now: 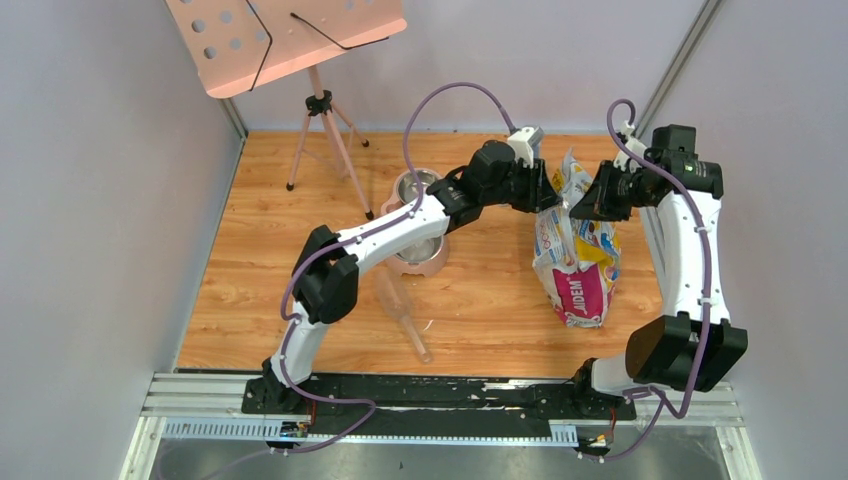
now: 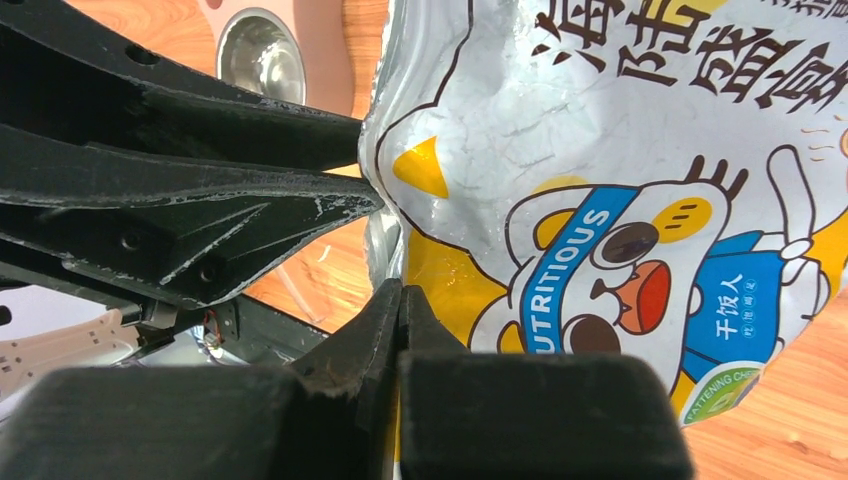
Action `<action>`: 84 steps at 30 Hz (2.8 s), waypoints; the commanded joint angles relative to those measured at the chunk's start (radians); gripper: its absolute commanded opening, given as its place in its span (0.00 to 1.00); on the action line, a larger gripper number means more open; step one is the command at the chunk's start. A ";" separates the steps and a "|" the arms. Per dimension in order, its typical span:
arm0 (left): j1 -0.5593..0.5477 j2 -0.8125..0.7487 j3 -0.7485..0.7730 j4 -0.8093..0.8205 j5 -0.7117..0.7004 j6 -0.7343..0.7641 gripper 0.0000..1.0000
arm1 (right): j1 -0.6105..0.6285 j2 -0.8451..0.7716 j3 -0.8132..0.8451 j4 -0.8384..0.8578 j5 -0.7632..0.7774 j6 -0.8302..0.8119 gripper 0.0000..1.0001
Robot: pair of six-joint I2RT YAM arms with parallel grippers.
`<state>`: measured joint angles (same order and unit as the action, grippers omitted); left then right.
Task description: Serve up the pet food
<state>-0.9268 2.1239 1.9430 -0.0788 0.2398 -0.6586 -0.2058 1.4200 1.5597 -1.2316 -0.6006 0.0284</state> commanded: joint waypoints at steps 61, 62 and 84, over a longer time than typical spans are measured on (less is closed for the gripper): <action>0.030 0.063 0.003 0.070 0.156 0.022 0.14 | 0.102 0.100 0.128 0.010 0.115 -0.054 0.41; 0.030 0.064 0.004 0.070 0.156 0.022 0.14 | 0.103 0.097 0.117 0.010 0.123 -0.054 0.41; 0.036 0.062 -0.015 0.048 0.153 0.041 0.14 | 0.105 0.047 0.214 0.009 0.399 -0.073 0.00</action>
<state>-0.8940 2.1704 1.9400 -0.0105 0.3878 -0.6468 -0.1005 1.5299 1.6321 -1.2388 -0.4149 -0.0113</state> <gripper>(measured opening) 0.141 0.013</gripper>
